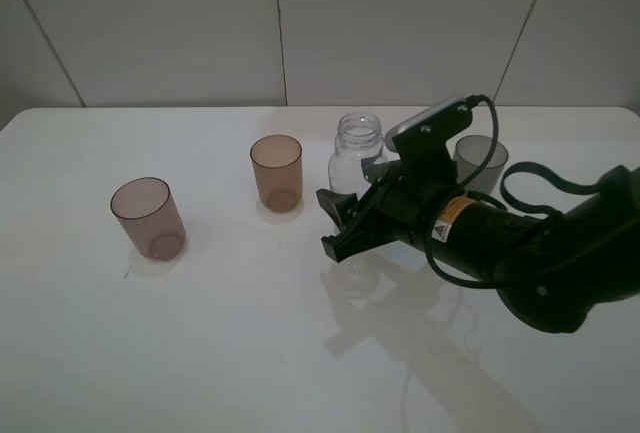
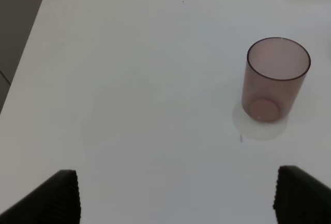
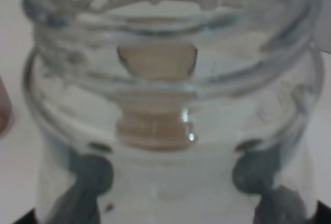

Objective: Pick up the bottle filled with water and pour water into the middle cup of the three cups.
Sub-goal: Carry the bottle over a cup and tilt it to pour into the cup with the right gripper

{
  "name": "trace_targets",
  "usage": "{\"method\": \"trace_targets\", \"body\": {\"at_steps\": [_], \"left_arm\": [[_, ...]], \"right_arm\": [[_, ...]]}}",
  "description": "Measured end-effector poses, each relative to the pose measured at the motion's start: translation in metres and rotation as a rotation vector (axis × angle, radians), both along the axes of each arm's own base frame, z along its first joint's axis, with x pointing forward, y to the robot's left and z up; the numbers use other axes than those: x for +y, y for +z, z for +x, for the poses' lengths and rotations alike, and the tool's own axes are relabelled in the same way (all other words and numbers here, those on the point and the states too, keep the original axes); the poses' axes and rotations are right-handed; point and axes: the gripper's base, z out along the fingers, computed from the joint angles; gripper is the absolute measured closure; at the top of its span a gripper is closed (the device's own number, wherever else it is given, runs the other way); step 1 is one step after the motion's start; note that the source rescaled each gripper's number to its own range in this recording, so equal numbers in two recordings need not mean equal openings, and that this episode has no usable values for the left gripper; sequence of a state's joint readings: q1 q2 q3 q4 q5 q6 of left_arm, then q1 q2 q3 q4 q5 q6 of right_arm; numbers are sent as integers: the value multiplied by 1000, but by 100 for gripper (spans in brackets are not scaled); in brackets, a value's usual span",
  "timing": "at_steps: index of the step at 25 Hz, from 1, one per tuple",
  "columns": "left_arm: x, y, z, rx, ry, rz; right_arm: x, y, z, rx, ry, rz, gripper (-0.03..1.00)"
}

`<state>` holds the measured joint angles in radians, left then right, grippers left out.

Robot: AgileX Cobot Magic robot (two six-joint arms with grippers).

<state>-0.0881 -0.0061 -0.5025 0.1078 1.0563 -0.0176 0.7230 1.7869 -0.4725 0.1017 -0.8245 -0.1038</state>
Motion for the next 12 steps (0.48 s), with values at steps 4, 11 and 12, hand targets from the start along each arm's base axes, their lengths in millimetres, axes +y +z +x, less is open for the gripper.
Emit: {"method": "trace_targets", "body": {"at_steps": [4,11,12], "left_arm": [[0,0,0,0,0,0],[0,0,0,0,0,0],[0,0,0,0,0,0]], "right_arm": [[-3,27,17,15,3,-103,95],[-3,66,60,58,11,-248,95],[-2,72,65,47,18,-262,95]]}}
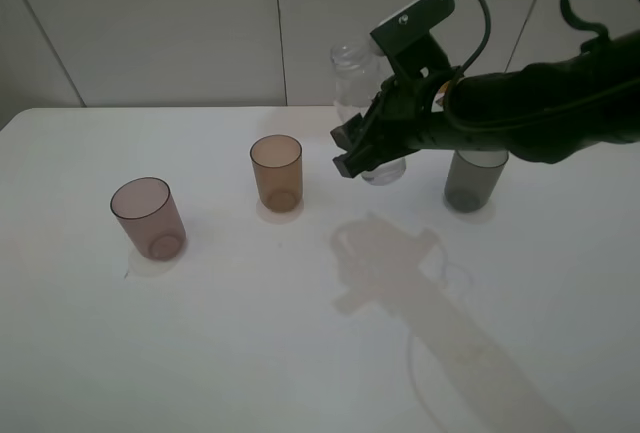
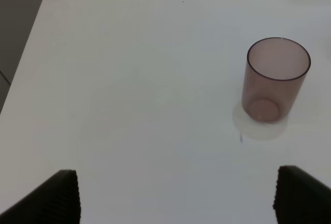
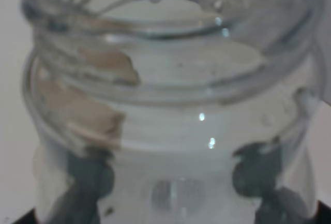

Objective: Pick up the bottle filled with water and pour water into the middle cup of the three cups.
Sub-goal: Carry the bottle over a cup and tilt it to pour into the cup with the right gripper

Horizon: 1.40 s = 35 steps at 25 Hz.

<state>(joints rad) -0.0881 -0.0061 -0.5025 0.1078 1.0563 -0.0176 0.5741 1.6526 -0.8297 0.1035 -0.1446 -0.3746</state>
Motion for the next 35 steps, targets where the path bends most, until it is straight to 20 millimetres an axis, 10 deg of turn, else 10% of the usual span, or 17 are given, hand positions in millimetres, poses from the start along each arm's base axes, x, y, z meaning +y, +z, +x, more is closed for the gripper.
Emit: {"method": "trace_targets", "body": {"at_steps": [8,20,35], "left_arm": [[0,0,0,0,0,0],[0,0,0,0,0,0],[0,0,0,0,0,0]], "right_arm": [[10,24,31,-94,70,-89,95],[27,-26,58,-95,250,-336,95],[41,-42,83,-255,474,-575,95]]}}
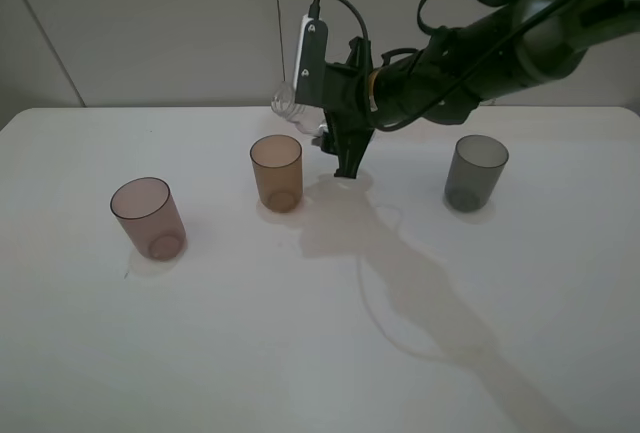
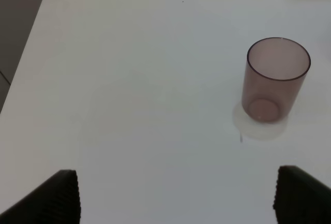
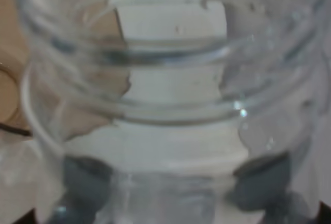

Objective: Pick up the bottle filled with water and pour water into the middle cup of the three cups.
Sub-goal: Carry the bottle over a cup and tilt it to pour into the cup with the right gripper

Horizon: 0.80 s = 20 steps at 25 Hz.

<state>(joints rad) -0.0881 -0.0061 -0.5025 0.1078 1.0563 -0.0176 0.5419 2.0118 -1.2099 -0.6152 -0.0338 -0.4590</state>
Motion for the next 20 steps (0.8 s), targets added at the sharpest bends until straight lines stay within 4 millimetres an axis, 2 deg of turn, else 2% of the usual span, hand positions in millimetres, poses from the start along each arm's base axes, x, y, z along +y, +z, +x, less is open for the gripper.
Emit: {"method": "trace_targets", "body": {"at_steps": [5,8,13,20], "left_arm": [[0,0,0,0,0,0],[0,0,0,0,0,0],[0,0,0,0,0,0],[0,0,0,0,0,0]], "right_arm": [[0,8,16,-68,38,-60,95],[1,5,20,-95,77,-104,95],[2,-7,21,-104,130,-169,95],[3,-8,21,-154,217,-250,95]]}}
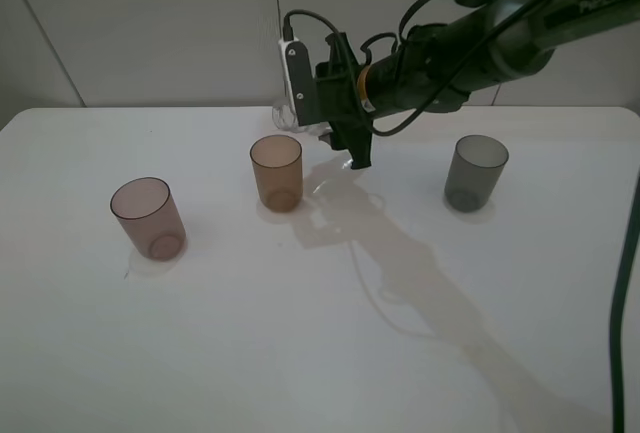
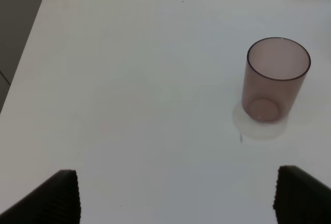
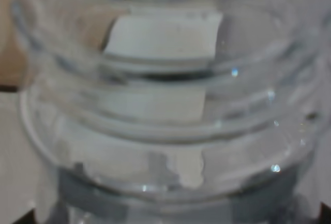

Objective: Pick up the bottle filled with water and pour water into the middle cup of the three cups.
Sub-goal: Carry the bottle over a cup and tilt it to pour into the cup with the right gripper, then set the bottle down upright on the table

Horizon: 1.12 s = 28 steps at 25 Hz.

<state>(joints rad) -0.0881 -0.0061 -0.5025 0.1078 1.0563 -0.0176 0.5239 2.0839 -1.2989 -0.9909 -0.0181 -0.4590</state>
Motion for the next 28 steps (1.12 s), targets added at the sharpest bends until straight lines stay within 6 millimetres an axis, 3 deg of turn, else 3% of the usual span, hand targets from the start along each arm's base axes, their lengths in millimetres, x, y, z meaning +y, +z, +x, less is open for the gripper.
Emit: {"method": "trace_targets", "body": {"at_steps": [14,28], "left_arm": [[0,0,0,0,0,0],[0,0,0,0,0,0]], "right_arm": [[8,15,14,-90,54,-30,95],[18,15,8,-153,174,-130,95]]}}
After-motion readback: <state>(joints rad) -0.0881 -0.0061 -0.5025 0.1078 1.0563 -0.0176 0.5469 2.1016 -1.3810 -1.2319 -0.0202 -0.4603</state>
